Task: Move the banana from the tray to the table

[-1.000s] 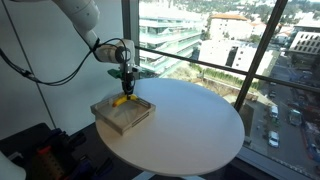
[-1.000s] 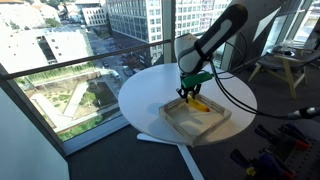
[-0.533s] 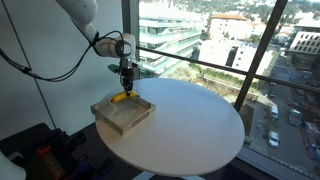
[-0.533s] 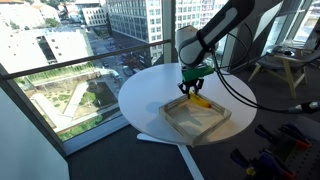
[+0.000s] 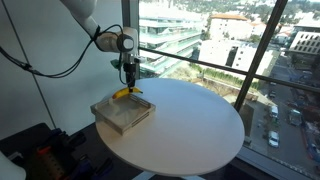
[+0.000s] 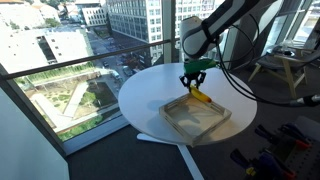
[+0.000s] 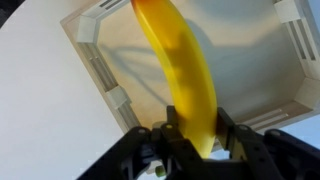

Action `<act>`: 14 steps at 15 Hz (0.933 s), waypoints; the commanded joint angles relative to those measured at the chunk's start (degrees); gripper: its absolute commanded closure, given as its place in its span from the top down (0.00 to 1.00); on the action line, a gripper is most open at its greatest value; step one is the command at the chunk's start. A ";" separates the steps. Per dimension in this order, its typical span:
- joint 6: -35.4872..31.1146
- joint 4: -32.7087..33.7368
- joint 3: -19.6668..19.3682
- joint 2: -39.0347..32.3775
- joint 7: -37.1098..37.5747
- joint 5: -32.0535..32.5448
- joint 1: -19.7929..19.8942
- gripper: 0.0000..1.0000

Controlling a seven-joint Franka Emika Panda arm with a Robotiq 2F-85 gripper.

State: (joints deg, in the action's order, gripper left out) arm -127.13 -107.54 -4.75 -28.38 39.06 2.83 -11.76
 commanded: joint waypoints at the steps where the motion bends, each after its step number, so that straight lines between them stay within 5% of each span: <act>1: -2.32 -2.90 1.50 3.52 -1.74 -1.14 1.54 0.16; 14: -5.69 -4.16 1.15 3.83 -5.20 -4.43 5.70 0.16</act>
State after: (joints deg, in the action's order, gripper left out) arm -132.06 -110.00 -3.40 -26.30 35.58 -0.30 -7.42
